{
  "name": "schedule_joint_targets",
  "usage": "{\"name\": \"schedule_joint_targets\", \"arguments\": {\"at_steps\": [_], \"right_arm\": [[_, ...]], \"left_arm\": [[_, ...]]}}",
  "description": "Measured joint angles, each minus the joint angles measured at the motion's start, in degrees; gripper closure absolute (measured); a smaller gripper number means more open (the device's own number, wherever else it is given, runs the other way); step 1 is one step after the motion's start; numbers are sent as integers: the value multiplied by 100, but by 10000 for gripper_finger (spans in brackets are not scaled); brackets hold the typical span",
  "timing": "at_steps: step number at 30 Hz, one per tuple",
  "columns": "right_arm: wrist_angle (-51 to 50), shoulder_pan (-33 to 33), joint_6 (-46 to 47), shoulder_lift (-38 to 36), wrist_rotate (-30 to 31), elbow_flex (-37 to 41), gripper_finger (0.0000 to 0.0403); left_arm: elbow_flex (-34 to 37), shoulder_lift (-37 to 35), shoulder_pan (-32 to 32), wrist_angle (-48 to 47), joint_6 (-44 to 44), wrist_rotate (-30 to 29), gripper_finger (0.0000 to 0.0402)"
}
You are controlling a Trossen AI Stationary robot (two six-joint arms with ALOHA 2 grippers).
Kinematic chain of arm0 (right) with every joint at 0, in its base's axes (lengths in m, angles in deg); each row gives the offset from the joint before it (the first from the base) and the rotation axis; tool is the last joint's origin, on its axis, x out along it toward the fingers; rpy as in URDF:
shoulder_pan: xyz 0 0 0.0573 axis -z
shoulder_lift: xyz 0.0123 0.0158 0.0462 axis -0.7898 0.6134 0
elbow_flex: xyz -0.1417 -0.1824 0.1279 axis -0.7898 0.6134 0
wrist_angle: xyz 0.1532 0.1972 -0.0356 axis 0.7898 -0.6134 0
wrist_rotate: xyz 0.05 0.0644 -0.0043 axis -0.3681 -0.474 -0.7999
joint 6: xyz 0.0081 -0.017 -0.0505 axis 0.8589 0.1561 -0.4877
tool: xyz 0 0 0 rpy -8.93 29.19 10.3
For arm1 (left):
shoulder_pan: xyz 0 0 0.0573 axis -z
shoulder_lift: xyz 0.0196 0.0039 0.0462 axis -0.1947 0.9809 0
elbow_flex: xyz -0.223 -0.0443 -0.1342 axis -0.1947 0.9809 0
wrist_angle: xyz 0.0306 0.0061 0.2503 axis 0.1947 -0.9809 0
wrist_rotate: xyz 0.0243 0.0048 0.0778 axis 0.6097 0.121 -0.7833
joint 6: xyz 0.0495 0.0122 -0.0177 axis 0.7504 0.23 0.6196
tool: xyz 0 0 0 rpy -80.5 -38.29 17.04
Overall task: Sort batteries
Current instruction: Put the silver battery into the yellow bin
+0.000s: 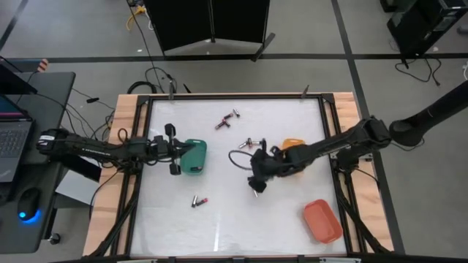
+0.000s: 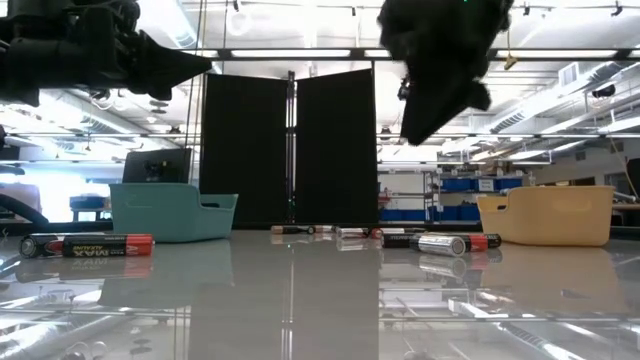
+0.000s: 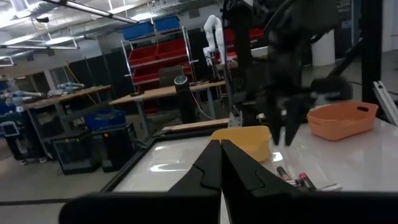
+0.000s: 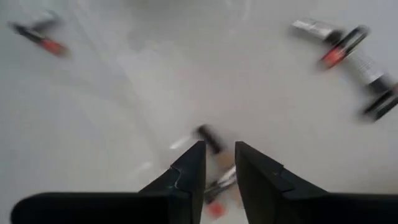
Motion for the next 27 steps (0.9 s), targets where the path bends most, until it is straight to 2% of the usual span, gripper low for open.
{"name": "schedule_joint_targets", "arguments": {"at_steps": [6, 11, 17, 27], "right_arm": [[-104, 1037, -1972, 27, -622, -2, 292], [-129, 1807, -3367, 105, -756, -9, 281], [-227, 2283, -4277, 509, -773, -95, 251], [-417, 2558, -5046, 1437, -779, -599, 200]], "left_arm": [[-86, 44, -351, -46, 62, 413, 395], [-86, 59, -540, -218, 48, 427, 396], [-88, 59, -694, -459, -17, 408, 396], [-90, 59, -718, -629, -45, 292, 396]]}}
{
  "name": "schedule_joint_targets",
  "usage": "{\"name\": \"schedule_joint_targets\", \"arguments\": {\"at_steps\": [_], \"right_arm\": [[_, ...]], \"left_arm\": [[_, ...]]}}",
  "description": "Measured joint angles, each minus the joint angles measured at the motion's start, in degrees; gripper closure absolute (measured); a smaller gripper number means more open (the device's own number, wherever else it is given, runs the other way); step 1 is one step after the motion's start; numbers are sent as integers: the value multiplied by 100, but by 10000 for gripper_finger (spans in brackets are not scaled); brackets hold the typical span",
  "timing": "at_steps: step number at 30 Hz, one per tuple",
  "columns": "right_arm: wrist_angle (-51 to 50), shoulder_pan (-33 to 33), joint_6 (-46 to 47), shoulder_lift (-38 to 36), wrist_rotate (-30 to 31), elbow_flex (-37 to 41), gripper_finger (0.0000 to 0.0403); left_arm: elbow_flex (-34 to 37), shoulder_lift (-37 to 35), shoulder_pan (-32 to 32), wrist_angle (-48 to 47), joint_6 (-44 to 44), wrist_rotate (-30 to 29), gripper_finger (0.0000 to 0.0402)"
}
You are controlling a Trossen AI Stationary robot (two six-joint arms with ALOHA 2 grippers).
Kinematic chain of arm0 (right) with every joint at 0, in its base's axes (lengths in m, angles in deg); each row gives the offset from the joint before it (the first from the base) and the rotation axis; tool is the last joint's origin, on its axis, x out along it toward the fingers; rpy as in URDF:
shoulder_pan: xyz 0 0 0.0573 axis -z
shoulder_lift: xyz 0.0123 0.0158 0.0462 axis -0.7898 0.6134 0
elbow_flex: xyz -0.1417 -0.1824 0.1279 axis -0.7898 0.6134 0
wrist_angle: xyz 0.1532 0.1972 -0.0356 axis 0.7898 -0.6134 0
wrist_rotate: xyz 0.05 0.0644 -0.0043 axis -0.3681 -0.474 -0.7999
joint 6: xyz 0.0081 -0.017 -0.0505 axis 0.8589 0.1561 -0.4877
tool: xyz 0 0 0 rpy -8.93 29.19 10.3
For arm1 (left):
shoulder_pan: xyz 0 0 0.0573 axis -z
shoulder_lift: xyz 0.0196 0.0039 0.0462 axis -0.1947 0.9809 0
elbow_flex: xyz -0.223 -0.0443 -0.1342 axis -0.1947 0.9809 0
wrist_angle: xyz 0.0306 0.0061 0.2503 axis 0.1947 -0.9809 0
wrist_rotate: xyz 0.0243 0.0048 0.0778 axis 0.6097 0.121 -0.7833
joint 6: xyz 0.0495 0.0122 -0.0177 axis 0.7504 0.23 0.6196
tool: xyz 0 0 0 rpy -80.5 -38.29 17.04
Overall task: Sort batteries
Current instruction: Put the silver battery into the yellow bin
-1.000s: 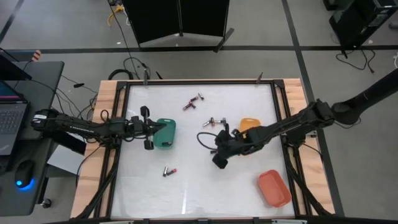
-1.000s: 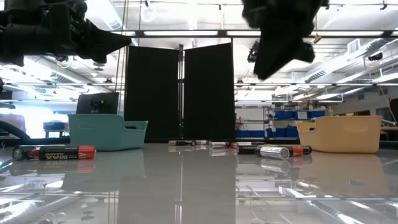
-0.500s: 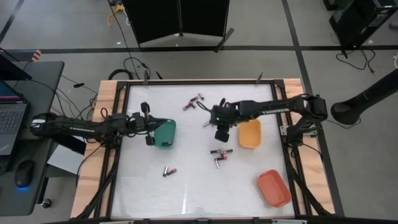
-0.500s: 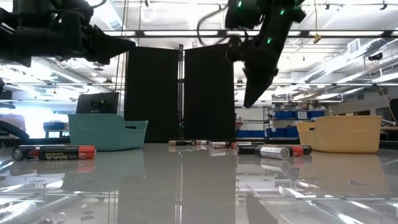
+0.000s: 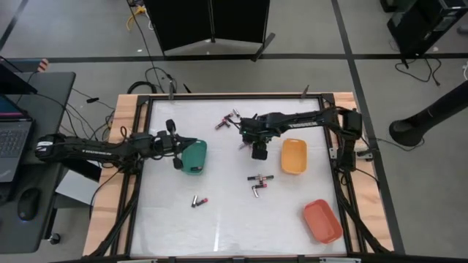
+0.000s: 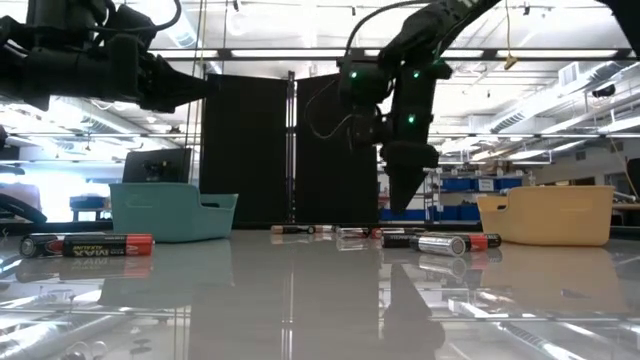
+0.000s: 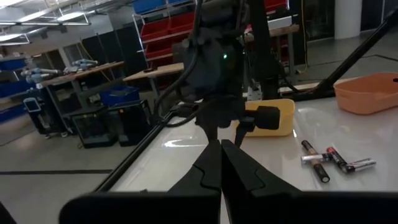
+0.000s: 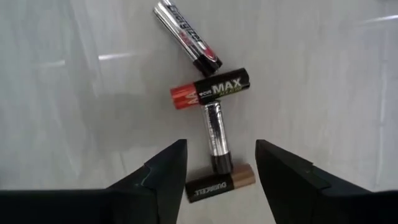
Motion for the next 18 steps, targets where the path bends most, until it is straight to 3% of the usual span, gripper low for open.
{"name": "schedule_joint_targets", "arguments": {"at_steps": [18], "right_arm": [[-100, 204, -627, 429, -290, -170, 238]], "left_arm": [[1, 0, 4, -152, -61, -10, 396]]}}
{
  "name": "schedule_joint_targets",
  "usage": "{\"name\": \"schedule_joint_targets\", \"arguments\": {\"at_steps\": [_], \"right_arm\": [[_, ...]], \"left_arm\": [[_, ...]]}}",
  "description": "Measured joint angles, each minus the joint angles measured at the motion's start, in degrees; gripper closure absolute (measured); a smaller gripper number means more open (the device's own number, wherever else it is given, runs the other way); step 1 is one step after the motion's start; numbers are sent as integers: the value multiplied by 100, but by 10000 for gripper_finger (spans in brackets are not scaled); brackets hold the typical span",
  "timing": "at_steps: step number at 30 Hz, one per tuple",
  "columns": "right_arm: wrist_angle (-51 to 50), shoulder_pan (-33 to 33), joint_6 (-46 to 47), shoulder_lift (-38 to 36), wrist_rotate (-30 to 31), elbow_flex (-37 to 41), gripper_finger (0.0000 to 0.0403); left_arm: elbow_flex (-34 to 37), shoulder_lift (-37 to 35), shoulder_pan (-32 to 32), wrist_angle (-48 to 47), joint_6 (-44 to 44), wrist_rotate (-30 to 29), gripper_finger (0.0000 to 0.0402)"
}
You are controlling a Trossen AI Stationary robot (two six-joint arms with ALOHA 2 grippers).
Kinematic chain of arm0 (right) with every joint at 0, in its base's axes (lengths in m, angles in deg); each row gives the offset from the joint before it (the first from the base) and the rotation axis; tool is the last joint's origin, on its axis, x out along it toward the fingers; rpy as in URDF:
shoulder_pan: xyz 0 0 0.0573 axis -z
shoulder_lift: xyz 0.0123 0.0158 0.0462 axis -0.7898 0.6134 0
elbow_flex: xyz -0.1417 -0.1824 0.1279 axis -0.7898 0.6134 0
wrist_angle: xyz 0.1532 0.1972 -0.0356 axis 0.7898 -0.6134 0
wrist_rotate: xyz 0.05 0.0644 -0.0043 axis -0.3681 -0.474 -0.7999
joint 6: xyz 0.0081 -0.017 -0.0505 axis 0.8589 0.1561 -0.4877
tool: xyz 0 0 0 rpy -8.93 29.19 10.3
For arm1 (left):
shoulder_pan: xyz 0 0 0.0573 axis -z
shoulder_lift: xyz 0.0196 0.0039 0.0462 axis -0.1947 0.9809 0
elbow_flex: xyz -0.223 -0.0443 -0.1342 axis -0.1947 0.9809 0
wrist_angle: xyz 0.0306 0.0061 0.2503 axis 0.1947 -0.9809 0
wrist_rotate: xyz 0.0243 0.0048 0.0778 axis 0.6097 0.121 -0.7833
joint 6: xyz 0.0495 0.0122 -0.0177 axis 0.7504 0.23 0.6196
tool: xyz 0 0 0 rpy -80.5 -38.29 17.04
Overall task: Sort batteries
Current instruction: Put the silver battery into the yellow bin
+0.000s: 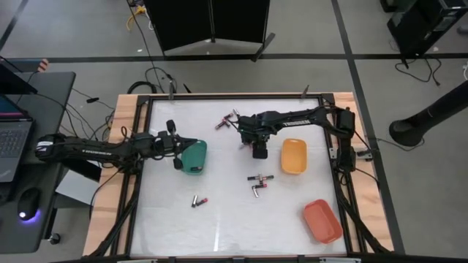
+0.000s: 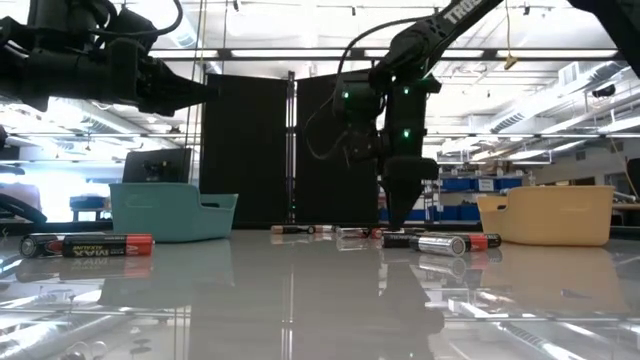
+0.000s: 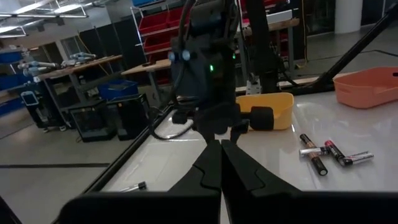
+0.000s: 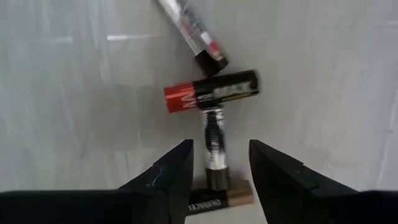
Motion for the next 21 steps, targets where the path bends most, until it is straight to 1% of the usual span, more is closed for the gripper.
{"name": "schedule_joint_targets", "arguments": {"at_steps": [8, 11, 16, 21], "right_arm": [[14, 17, -117, 187, -23, -17, 246], [0, 16, -117, 193, -26, -16, 272], [-23, 12, -151, 195, -46, -13, 347], [-48, 12, -161, 197, 42, -13, 348]], "left_arm": [[0, 0, 1, -13, -9, 2, 396], [0, 0, 1, -30, -43, 2, 396], [0, 0, 1, -55, -46, 3, 396], [0, 0, 1, -72, -48, 4, 396]]}}
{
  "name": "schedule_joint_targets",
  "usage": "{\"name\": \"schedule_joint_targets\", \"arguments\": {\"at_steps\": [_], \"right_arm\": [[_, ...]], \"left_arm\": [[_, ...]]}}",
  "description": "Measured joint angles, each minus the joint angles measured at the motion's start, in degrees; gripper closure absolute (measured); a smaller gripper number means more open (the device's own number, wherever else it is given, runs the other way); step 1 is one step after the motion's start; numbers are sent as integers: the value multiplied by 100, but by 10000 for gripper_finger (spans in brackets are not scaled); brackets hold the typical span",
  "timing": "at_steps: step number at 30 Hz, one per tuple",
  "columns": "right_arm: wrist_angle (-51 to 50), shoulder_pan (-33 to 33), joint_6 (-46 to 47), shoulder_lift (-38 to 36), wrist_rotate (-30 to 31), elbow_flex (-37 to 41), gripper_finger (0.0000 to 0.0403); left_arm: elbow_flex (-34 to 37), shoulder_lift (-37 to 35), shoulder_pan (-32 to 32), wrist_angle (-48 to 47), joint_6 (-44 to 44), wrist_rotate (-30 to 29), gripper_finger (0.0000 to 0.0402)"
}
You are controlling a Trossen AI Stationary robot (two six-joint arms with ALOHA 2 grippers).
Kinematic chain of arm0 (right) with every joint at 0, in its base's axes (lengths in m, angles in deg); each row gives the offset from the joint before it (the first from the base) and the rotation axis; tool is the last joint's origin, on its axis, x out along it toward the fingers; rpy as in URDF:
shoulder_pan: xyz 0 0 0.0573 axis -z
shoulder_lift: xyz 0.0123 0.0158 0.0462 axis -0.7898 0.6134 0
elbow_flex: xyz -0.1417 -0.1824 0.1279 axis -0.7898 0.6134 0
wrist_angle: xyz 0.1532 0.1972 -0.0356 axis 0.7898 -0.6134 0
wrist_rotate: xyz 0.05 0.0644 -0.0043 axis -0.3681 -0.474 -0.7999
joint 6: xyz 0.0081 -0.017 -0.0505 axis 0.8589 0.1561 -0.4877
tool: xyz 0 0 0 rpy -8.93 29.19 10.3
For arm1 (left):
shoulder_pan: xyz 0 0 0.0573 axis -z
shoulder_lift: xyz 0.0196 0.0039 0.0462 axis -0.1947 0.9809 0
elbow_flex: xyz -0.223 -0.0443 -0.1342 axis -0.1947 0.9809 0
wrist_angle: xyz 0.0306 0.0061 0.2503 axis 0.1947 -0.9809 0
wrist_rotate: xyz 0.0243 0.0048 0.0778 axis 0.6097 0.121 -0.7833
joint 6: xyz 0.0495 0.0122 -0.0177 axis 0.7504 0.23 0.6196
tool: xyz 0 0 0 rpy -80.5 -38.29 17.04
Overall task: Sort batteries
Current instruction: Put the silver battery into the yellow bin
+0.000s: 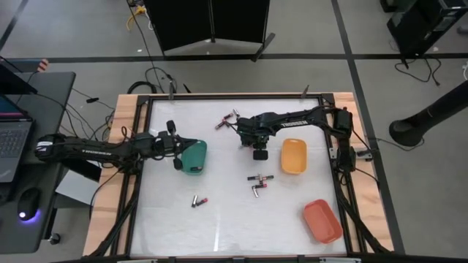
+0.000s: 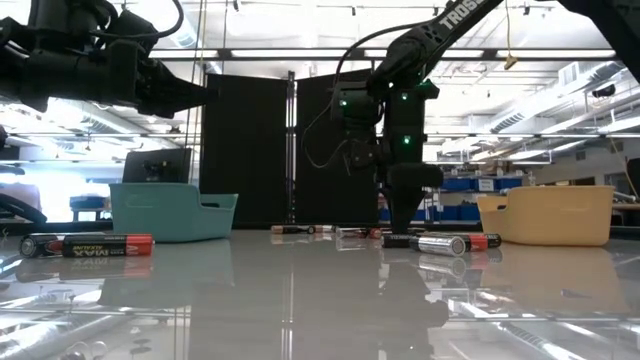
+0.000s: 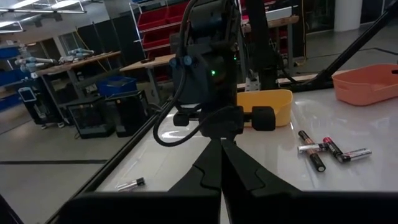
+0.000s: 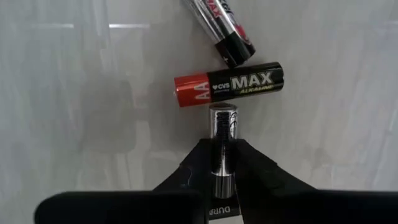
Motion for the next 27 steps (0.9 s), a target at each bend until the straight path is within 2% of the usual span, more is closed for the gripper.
{"name": "schedule_joint_targets", "arguments": {"at_steps": [7, 15, 21, 27], "right_arm": [[-584, -167, 122, 46, 66, -284, 348], [-1390, -586, 396, 35, 57, -1207, 348], [-2602, -956, 972, 19, 22, -1965, 348], [-3365, -1131, 1652, -373, 17, -1695, 348]], "left_arm": [[0, 0, 0, 4, 0, 35, 396], [0, 0, 0, 5, 0, 33, 396], [0, -1, 0, -77, 1, 29, 396], [0, 0, 0, -76, 8, 31, 396]]}}
